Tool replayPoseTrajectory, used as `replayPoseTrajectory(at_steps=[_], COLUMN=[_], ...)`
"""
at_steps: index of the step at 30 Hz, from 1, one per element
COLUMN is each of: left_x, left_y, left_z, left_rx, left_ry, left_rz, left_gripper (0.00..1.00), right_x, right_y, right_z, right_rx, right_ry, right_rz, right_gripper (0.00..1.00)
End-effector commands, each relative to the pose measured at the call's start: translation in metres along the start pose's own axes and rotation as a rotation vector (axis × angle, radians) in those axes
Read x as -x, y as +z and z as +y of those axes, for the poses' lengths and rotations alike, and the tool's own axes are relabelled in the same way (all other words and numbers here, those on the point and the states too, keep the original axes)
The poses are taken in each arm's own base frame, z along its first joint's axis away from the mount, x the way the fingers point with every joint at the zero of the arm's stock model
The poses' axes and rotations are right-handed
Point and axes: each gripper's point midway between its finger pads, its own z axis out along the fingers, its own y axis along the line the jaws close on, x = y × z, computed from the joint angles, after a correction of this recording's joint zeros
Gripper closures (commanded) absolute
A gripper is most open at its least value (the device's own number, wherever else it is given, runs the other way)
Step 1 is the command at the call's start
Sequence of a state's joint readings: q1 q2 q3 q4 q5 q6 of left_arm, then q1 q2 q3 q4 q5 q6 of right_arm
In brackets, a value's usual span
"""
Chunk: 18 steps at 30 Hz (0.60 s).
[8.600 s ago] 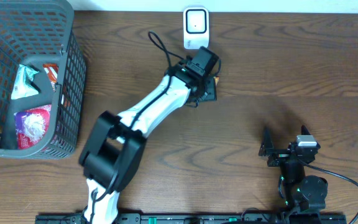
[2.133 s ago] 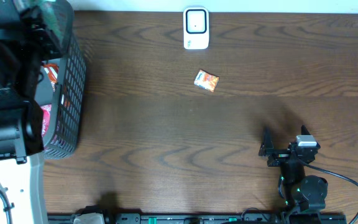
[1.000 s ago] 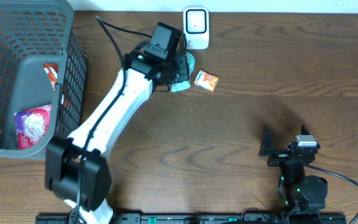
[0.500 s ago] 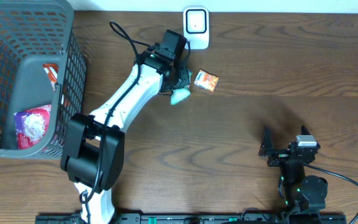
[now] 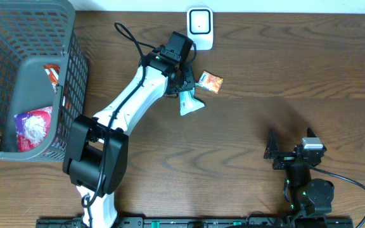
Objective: Scan the item barcode
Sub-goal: 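Open the left gripper to release the wipes pack near the scanner, then move the left gripper back into the basket toward the purple liners pack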
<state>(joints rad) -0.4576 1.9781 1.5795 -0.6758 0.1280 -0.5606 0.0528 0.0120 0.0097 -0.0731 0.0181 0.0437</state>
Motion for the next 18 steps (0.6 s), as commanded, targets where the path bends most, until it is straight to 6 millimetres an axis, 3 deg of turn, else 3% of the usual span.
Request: replayPoseTrajectory(at_steps=[1,5,11,16,18], left_x=[0.027,0.053,0.08,0.107,0.118], left_y=[-0.038,-0.084,-0.17,-0.249,-0.276], left_z=[-0.011,-0.018,-0.016,0.001,0.011], left_rx=[-0.05,-0.115,-0.181,-0.211,-0.214], left_ry=[0.003,0.053,0.129,0.156,0.145], left_rz=[-0.103,-0.232,-0.436,-0.662,-0.744], left_gripper=[0.64,0.6,0.53,0.52,0.43], right_x=[-0.001,-0.001,-0.001,-0.001,-0.001], right_y=[0.0,0.0,0.0,0.0,0.0], right_z=[-0.001,-0.001,-0.001,-0.001,-0.001], right_rx=[-0.005,-0.005,-0.005,-0.005,-0.005], right_ry=[-0.007,-0.007,-0.007,-0.007,-0.007], right_rz=[-0.001,-0.001,-0.001,-0.001,-0.001], right_gripper=[0.01,0.01,0.01,0.01,0.01])
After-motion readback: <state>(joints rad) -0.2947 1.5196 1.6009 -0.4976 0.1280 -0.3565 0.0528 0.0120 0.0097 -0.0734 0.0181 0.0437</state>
